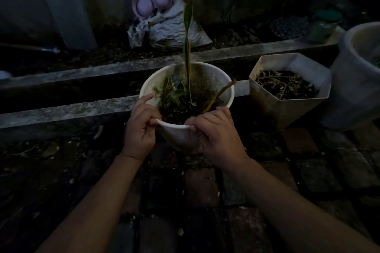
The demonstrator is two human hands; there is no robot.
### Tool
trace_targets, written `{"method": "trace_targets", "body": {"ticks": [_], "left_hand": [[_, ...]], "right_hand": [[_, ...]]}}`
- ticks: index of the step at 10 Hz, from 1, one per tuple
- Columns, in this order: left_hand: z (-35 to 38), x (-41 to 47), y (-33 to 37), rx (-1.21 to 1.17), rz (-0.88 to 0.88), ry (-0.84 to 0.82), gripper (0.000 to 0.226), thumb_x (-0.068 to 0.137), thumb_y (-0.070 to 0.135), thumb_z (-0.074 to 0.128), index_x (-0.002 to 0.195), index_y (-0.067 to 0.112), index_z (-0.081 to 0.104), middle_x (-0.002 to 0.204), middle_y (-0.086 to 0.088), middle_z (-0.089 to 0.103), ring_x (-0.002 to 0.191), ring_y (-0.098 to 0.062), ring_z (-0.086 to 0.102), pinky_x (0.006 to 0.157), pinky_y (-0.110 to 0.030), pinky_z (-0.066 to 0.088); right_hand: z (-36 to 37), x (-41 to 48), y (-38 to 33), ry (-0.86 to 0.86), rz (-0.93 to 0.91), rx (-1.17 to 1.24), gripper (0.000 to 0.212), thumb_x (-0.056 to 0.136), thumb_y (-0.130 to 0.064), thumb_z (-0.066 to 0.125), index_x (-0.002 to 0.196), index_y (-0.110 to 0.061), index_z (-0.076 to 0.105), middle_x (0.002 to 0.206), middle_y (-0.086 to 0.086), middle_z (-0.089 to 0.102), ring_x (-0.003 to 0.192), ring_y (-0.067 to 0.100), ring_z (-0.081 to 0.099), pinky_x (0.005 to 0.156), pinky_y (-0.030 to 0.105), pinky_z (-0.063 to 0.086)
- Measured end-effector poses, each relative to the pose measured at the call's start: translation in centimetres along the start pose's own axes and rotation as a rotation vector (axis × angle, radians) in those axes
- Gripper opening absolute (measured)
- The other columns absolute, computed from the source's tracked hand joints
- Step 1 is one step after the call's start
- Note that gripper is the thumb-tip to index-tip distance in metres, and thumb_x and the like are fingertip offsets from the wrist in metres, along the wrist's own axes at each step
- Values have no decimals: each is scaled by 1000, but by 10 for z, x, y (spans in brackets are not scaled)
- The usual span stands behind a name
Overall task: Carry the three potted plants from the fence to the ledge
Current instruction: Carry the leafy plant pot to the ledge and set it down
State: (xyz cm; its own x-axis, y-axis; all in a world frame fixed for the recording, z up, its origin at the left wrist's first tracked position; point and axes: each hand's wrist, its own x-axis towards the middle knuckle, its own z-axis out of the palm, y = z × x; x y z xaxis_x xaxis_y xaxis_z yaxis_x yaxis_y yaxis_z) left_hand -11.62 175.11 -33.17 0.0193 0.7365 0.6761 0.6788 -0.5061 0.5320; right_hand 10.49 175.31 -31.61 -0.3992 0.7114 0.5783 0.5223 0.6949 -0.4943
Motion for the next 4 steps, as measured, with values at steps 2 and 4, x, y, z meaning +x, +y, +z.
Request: {"method": "trace_targets", "body": {"ticks": [2,4], "left_hand": [[-1,-2,-3,32,-13,24,63,105,47,30,77,0,61,82,-12,59,95,-30,60,112,-49,40],[-34,40,28,-157,-153,66,59,74,10,75,119,24,40,127,-22,53,127,-41,51,111,-45,39]], "right_hand": [[-4,-1,-2,-26,7,-51,22,97,-26,50,101,-23,71,89,-7,67,89,21,57,102,36,31],[-53,27,-33,-64,-204,8,19,89,-14,68,103,-24,77,99,-4,71,90,26,61,72,41,50]]}}
